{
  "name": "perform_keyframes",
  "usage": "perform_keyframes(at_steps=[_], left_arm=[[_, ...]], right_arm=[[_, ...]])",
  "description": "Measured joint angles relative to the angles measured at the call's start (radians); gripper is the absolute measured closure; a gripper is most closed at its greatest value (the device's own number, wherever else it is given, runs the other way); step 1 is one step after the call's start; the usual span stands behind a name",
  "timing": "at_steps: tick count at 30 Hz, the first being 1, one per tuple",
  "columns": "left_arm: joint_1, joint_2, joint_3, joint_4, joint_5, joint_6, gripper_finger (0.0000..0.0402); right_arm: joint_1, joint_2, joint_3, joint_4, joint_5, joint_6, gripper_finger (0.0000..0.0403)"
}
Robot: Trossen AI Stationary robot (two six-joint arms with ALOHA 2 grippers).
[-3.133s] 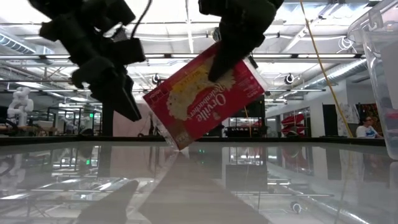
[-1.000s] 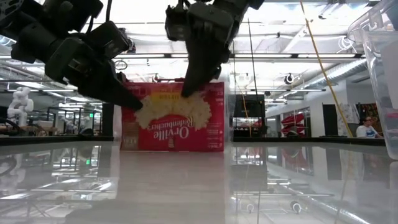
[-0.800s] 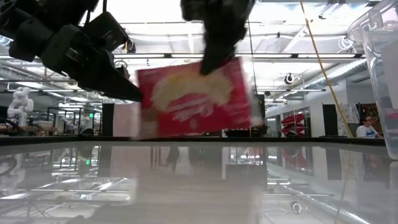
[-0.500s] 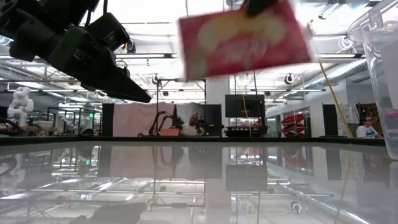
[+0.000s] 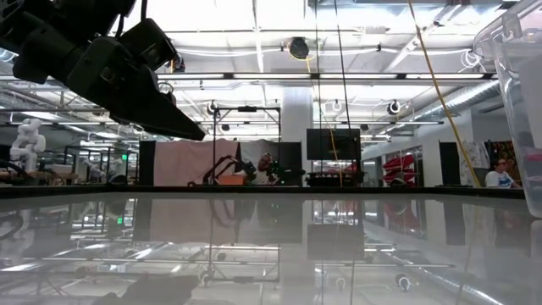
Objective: Sort popcorn bags into baskets
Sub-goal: Put the red popcorn pack into the transparent bin
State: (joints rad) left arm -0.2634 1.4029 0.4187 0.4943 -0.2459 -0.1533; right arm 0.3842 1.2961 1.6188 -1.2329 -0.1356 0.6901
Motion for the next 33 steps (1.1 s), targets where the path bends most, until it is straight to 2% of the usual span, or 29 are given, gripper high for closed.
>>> perform_keyframes(at_steps=[9, 14, 18, 21, 27, 33], left_arm=[[0.0, 0.0, 0.0, -0.006, 0.0, -0.015, 0.0227], [0.0, 0.0, 0.0, -0.028, 0.0, -0.043, 0.0227], [0.0, 0.0, 0.0, -0.039, 0.0, -0.064, 0.0227], [-0.006, 0.0, 0.0, -0.047, 0.0, -0.072, 0.0227], [-0.014, 0.0, 0.0, -0.049, 0.0, -0.072, 0.0227], [-0.014, 0.0, 0.0, -0.049, 0.0, -0.065, 0.0227]], right_arm=[[0.154, -0.055, 0.0, -0.127, -0.076, 0.168, 0.0403], [0.253, -0.059, -0.001, -0.208, -0.033, 0.284, 0.0403], [0.304, -0.06, -0.045, -0.204, 0.005, 0.324, 0.0403], [0.32, -0.063, -0.102, -0.166, 0.004, 0.337, 0.0403], [0.331, -0.111, -0.21, 0.032, 0.005, 0.354, 0.0403], [0.347, -0.146, -0.34, 0.118, 0.005, 0.394, 0.0403]])
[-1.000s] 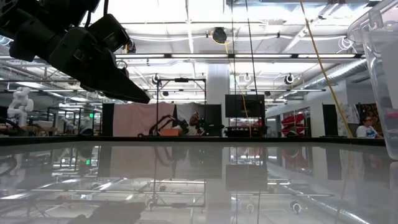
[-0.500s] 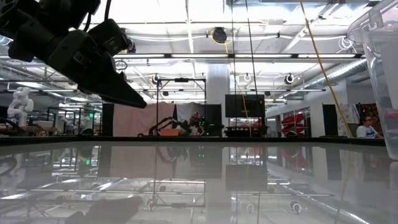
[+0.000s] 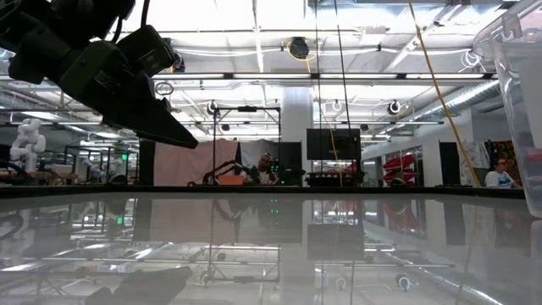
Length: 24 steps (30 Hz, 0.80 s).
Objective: Sort popcorn bags into baskets
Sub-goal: Put the red popcorn pack into the transparent bin
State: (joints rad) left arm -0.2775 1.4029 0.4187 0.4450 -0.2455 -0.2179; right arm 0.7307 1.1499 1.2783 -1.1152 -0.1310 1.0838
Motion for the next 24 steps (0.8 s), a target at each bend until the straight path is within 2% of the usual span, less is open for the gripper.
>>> perform_keyframes(at_steps=[8, 12, 19, 24], left_arm=[[0.0, 0.0, 0.0, 0.0, 0.0, 0.019, 0.0227], [0.0, 0.0, 0.0, 0.0, 0.0, 0.022, 0.0227], [0.002, 0.0, 0.0, 0.0, 0.0, 0.023, 0.0227], [0.002, 0.0, 0.0, 0.0, 0.0, 0.023, 0.0227]], right_arm=[[0.0, -0.05, -0.151, 0.09, -0.003, 0.006, 0.0395], [0.0, -0.063, -0.216, 0.087, -0.004, 0.041, 0.0362], [0.0, -0.066, -0.269, 0.095, -0.029, 0.065, 0.028], [0.0, -0.067, -0.269, 0.075, -0.027, 0.082, 0.0252]])
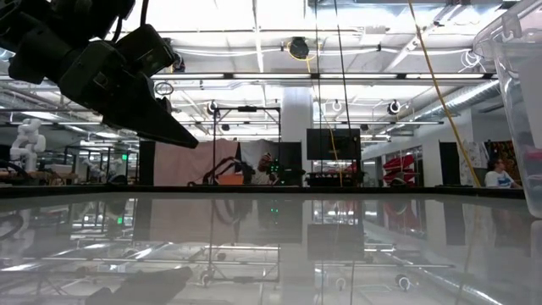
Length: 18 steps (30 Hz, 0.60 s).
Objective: Sort popcorn bags into baskets
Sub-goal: Put the red popcorn pack into the transparent bin
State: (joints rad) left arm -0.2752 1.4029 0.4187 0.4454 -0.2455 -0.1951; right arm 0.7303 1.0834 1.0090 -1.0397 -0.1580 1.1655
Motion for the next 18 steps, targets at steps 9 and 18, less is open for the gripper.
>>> perform_keyframes(at_steps=[9, 18], left_arm=[[0.0, 0.0, 0.0, -0.026, 0.0, 0.0, 0.0227], [0.0, 0.0, 0.0, -0.05, -0.01, -0.011, 0.0227]], right_arm=[[-0.001, 0.0, 0.171, -0.012, 0.116, 0.197, 0.0273], [-0.085, 0.078, 0.294, 0.045, 0.487, 0.003, 0.0277]])
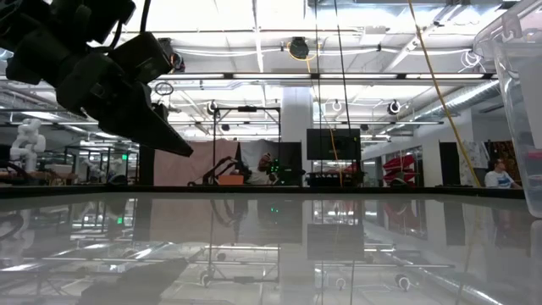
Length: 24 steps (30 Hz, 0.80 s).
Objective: Sort popcorn bags into baskets
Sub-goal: Put the red popcorn pack into the transparent bin
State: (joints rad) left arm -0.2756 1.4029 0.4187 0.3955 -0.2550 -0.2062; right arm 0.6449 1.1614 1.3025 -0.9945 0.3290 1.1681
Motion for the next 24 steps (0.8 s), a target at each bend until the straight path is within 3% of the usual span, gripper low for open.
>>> perform_keyframes(at_steps=[4, 14, 19, 24], left_arm=[[0.0, -0.057, 0.011, -0.077, -0.014, -0.034, 0.0227], [-0.041, -0.267, 0.069, -0.627, -0.034, -0.282, 0.0227], [-0.169, -0.3, 0.069, -0.846, -0.024, -0.514, 0.0227], [-0.292, -0.315, 0.069, -0.967, -0.024, -0.626, 0.0227]], right_arm=[[-0.085, 0.071, 0.0, 0.121, 0.094, -0.217, 0.0277], [-0.238, 0.349, 0.0, 0.503, 0.123, -0.775, 0.0277], [-0.3, 0.473, 0.0, 0.712, 0.142, -0.908, 0.0277], [-0.344, 0.592, 0.0, 0.968, 0.141, -1.023, 0.0277]])
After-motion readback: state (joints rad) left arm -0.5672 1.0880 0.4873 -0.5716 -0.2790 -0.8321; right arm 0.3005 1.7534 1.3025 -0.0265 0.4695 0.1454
